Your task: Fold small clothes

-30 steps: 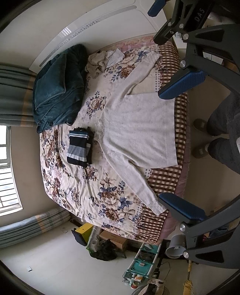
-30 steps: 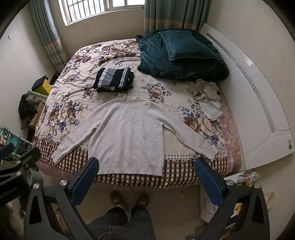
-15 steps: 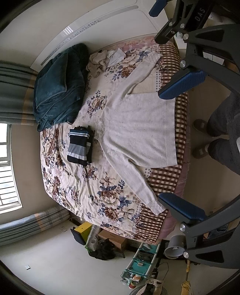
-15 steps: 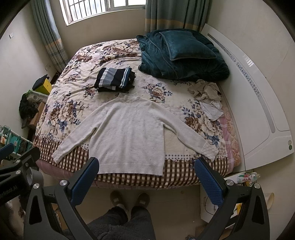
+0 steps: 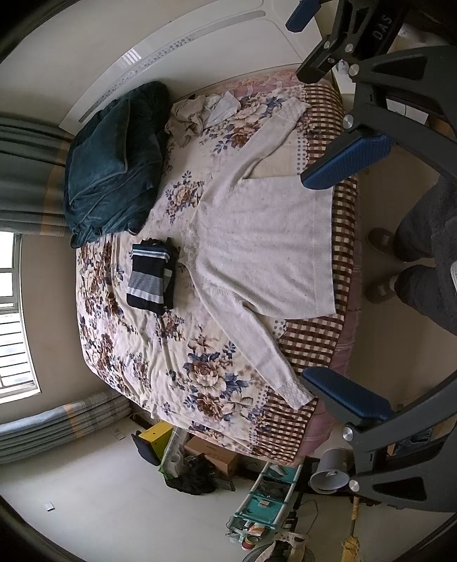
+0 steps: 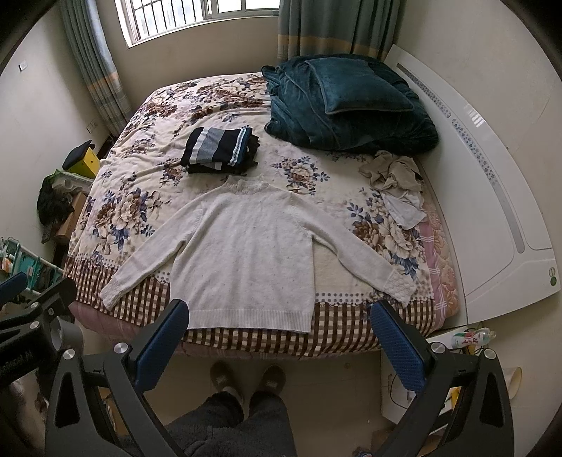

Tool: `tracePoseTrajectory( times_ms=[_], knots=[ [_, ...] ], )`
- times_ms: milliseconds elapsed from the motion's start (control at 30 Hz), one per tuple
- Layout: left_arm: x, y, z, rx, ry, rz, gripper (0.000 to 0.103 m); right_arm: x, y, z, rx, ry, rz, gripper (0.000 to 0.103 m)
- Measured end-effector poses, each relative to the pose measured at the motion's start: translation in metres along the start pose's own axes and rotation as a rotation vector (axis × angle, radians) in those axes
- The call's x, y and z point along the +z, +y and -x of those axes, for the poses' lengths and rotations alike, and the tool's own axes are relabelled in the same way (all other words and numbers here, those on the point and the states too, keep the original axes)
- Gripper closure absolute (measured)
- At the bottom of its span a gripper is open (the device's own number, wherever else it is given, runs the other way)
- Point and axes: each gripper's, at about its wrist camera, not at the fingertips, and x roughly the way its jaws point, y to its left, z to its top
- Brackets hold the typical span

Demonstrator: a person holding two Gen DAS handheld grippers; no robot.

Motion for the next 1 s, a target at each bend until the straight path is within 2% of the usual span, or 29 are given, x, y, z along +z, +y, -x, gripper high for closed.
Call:
tracePoseTrajectory(
  times_ms=[667, 833, 900, 1000],
  knots=[
    [-0.001, 0.000, -0.002, -0.004, -0.008, -0.006, 0.000, -0.016, 0.013, -0.006, 0.008, 0.019, -0.016, 0.000],
    [0.002, 0.008, -0.044, 0.027, -0.075, -0.037, 0.000, -0.020, -0.006, -0.045, 0.044, 0.054, -0.157, 0.000],
    [0.011, 0.004, -0.071, 0.029, -0.095, -0.062, 0.000, -0.025, -0.026, -0.076, 0.050, 0.081, -0.261, 0.000],
    [0.027, -0.013, -0.122, 0.004, -0.093, -0.112, 0.000, -0.026, -0.065, -0.128, 0.016, 0.123, -0.417, 0.000]
  ],
)
